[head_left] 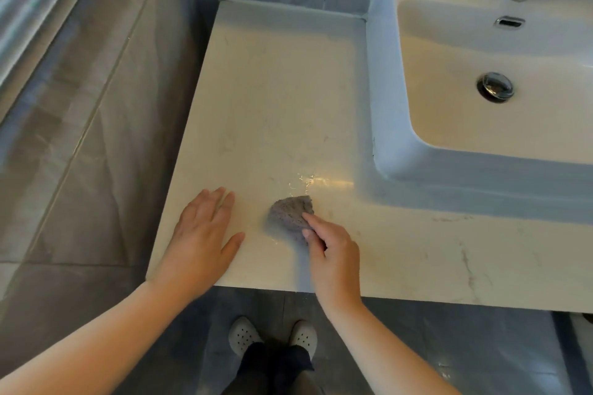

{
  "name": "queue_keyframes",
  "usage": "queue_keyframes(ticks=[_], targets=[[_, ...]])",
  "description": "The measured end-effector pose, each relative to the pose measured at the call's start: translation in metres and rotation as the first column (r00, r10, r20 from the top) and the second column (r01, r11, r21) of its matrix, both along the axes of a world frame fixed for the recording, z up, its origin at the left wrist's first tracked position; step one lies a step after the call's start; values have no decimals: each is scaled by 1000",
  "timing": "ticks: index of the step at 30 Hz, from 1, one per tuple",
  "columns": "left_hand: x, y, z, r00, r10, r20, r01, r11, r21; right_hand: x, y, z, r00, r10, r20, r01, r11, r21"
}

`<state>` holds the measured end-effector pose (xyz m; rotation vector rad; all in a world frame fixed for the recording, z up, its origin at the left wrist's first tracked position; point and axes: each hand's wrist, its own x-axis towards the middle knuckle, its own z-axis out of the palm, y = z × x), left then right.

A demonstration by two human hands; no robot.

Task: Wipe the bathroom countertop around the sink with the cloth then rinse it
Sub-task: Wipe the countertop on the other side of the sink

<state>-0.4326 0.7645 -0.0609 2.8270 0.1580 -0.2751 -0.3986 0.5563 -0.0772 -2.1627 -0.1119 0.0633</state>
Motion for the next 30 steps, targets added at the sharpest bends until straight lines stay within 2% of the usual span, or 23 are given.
queue_keyframes(ticks=[3,6,10,14,20,24,26,30], targets=[[-14,10,-1,1000,-4,0,4,1000,-11,39,-6,18,997,-80,23,78,996,50],[-22,18,-2,1000,-5,-4,5,1000,-8,93,-7,20,986,-143,86,143,990,2],[-23,28,-9,999,18,-29,-18,1000,-6,127,0,-2,990,-97,106,111,984,-139],[-23,35,-12,997,68,-31,-68,998,-8,101,17,-16,985,-22,172,50,985,-165],[-27,41,-11,989,136,-56,-139,989,-43,35,40,-18,980,111,164,-90,987,-129],[-28,42,-12,989,135,-67,-138,989,-45,17,48,-7,979,203,15,-203,979,17],[-28,42,-11,987,138,-77,-143,988,-58,32,46,6,986,167,-15,-166,983,82],[-29,41,-11,986,158,-54,-162,984,-72,100,45,22,993,49,105,-53,998,36]])
